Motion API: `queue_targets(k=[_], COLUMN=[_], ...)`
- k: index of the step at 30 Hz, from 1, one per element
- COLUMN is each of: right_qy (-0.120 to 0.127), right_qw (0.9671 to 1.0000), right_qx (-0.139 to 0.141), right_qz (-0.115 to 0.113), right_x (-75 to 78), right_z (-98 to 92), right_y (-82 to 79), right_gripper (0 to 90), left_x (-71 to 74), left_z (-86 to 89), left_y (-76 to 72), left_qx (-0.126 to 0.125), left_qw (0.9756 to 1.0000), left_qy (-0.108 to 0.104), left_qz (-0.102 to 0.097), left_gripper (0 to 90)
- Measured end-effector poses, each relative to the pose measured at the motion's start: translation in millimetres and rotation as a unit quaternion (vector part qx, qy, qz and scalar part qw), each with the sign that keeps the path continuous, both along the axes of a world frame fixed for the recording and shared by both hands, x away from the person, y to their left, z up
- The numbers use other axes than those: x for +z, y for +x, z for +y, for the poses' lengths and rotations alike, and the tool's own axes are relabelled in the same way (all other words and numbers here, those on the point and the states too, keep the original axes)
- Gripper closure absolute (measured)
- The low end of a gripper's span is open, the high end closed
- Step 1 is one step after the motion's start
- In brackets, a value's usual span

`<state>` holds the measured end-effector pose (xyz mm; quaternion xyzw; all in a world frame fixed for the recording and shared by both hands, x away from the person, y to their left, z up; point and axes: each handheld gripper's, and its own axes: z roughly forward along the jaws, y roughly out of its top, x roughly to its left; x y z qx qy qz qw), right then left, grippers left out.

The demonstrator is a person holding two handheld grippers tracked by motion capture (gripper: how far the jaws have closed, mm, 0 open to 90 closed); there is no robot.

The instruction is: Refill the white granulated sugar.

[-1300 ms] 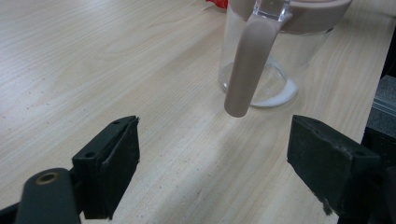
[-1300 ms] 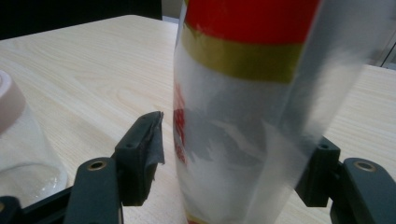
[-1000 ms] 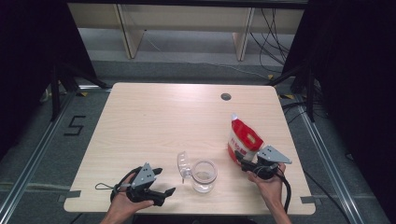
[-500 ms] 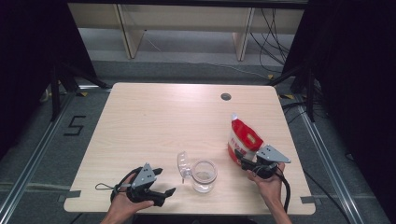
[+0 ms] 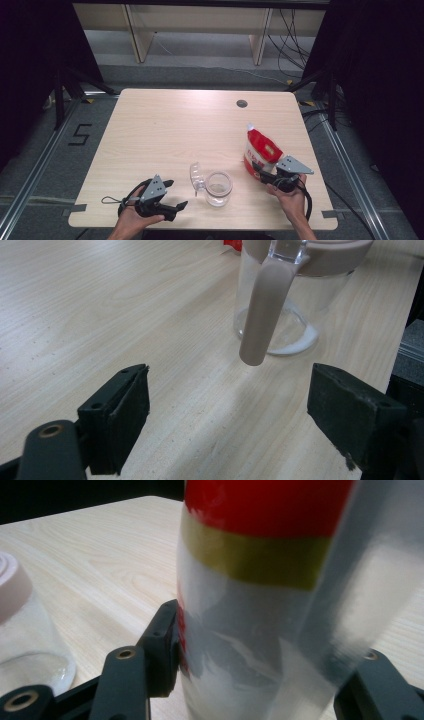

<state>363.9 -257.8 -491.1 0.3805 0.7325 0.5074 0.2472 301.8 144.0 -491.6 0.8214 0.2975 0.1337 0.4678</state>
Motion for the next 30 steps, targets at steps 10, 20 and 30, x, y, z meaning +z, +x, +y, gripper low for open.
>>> queue_targets(k=[10,20,30], right_qy=[-0.008,-0.014,0.004], right_qw=[0.9993,0.9986,0.9981], right_qx=[0.037,0.05,0.054], right_qz=[-0.003,-0.008,-0.029], right_x=[2.5,3.3,-3.5], right_z=[-4.3,-8.5,-9.0], right_y=[-7.8,-12.6,-12.3], right_gripper=[46.3,46.5,44.5], left_x=[0.1,-0.2,0.5], left_z=[0.0,-0.3,-0.1], left_y=[0.5,0.2,0.6], left_qx=[-0.006,-0.004,-0.003], left_qw=[1.0,1.0,1.0], left_qy=[0.001,0.0,0.001], left_qz=[-0.006,-0.004,-0.001], left_gripper=[17.0,17.0,16.9])
